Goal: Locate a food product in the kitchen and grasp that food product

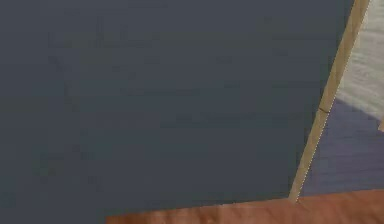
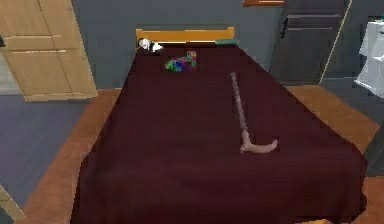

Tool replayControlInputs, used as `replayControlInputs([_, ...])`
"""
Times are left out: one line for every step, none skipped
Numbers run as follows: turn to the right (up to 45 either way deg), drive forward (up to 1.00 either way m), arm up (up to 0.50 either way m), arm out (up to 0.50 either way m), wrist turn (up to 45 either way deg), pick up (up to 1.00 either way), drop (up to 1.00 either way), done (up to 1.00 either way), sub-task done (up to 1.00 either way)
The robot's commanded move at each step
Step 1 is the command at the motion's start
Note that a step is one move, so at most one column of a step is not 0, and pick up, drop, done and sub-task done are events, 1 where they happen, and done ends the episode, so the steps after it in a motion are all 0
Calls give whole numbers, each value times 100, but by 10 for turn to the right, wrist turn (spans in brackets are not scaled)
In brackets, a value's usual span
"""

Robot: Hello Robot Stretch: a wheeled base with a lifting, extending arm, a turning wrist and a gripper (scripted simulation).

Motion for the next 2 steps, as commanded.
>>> replayControlInputs([0, 30, 0, 0, 0, 0, 0, 0, 0])
replayControlInputs([-60, 0, 0, 0, 0, 0, 0, 0, 0])
